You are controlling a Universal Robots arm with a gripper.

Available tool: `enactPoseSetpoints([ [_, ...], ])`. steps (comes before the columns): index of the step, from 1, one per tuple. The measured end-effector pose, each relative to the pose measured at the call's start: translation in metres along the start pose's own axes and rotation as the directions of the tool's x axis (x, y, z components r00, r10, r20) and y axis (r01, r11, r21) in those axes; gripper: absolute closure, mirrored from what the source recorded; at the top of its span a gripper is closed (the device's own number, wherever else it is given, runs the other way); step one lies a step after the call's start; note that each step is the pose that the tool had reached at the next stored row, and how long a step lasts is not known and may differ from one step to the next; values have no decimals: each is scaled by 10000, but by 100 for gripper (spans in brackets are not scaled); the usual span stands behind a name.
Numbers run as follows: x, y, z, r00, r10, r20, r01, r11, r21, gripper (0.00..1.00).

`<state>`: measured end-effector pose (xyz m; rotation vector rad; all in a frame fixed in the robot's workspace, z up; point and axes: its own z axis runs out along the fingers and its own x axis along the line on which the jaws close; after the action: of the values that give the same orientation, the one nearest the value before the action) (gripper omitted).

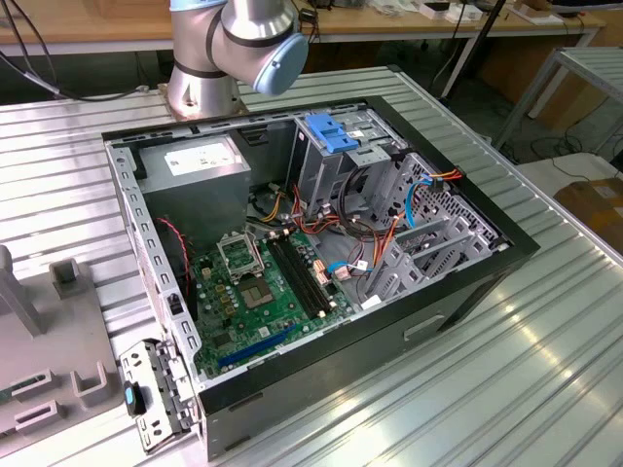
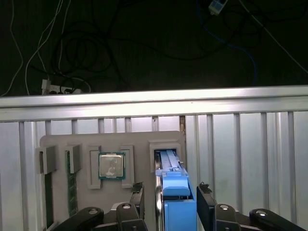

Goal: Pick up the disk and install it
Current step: 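Pick up the disk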

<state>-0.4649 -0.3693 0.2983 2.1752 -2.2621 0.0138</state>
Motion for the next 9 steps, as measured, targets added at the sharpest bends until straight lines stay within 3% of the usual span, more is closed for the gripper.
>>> enactPoseSetpoints([
  [5, -17, 1, 7, 10000, -1, 1, 1, 10000, 1, 46],
  [6, -17, 1, 7, 10000, 0, 0, 0, 10000, 1, 53],
  [9, -24, 1, 9, 10000, 1, 2, -1, 10000, 2, 53],
])
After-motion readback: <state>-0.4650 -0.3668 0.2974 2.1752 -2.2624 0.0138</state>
